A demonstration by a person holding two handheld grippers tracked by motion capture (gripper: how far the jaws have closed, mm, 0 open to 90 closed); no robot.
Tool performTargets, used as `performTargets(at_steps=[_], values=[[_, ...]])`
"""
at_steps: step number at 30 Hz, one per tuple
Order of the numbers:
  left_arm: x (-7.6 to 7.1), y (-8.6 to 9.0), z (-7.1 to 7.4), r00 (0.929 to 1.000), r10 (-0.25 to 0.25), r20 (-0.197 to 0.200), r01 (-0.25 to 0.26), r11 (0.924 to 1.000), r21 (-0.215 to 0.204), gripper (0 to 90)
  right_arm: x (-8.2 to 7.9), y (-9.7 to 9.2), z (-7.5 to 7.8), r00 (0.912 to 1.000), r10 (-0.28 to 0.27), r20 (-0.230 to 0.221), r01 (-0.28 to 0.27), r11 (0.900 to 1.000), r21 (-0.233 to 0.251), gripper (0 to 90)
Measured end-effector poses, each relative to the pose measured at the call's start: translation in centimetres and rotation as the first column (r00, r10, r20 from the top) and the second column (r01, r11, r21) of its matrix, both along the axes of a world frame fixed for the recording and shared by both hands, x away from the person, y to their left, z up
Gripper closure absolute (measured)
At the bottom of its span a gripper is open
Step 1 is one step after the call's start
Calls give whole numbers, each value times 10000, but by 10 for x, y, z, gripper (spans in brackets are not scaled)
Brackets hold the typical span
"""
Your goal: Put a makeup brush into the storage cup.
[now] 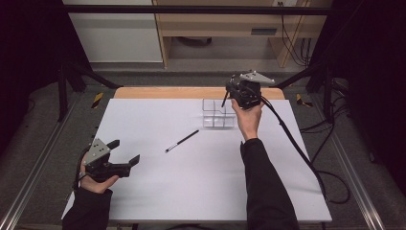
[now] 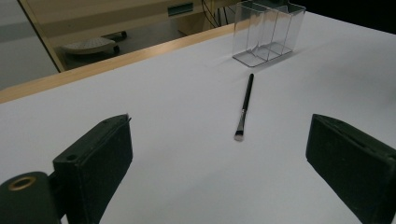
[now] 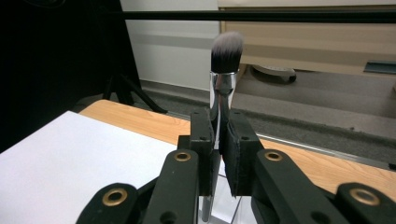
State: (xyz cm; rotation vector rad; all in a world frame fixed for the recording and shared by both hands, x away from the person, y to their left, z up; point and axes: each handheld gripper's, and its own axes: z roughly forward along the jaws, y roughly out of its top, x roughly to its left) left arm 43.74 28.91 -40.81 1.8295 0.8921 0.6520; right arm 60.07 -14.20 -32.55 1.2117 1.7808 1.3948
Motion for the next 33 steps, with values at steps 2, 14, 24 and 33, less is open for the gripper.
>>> performTargets(at_steps=[2, 14, 24, 33], values=[[0, 0, 0, 10000, -5, 14, 5, 10000, -46, 68, 3, 0, -2, 10000, -70, -12, 70, 10000, -25, 832], [0, -1, 0, 10000, -61, -6, 61, 10000, -33, 68, 13, 9, -15, 9998, -109, -141, 108, 9999, -81, 831], [-1, -3, 0, 9999, -132, 44, 132, 9999, 16, 68, 17, 17, -27, 9989, -96, -453, 79, 9992, -390, 832], [-1, -4, 0, 9998, -198, 65, 198, 9998, 3, 67, 20, 21, -37, 9972, -112, -743, 76, 9988, -487, 831]])
